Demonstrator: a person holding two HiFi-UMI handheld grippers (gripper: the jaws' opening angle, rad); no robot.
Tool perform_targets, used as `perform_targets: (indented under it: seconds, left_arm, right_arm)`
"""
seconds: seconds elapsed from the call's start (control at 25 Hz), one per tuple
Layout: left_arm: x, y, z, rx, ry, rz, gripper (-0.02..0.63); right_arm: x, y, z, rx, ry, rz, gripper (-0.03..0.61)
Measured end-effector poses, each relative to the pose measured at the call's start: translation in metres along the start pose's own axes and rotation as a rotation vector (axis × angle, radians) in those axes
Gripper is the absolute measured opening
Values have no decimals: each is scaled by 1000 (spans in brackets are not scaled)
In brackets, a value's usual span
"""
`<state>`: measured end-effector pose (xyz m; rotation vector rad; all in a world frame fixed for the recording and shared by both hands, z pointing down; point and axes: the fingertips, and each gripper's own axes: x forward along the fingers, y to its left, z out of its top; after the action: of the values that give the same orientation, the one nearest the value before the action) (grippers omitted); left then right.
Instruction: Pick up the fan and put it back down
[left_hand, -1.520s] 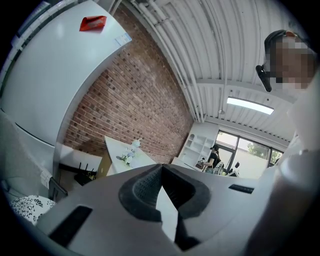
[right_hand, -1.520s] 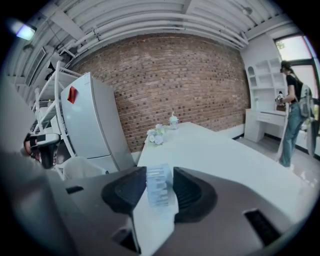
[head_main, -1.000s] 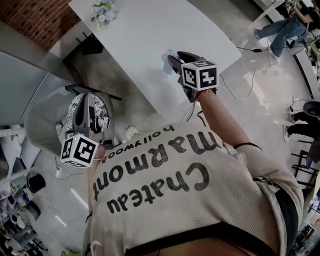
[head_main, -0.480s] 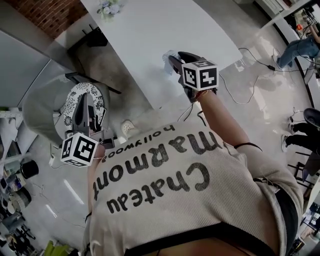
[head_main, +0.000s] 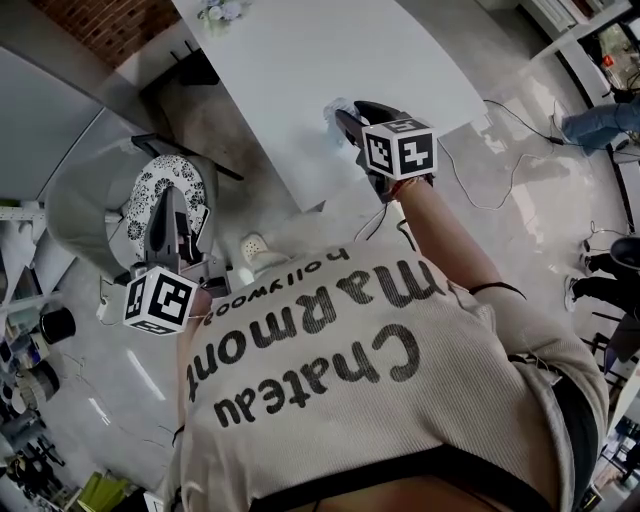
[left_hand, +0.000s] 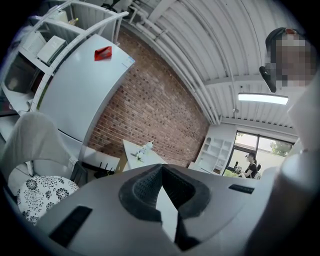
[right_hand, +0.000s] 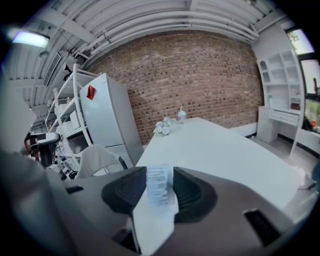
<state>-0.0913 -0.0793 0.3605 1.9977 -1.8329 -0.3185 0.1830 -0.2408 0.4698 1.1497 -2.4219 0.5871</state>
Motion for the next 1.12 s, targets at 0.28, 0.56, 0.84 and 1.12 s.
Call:
perform_targets:
  seconds: [0.28,0.56,0.84,1.12]
  left_arm:
    - [3,-4,-4,0,2,14,0]
    - [5,-10,-2,9,-2,10,0]
    - [7,-21,-4,14,-19,-4,0]
    - [2,-26,-11,10,-22,6,0]
  right_arm:
    - [3,9,-2,-73,5,30,172]
    - [3,19,-5,-154,16,40,173]
    - [2,24,-6,-198,19,60,175]
    - [-2,22,-11,-194,12,85,176]
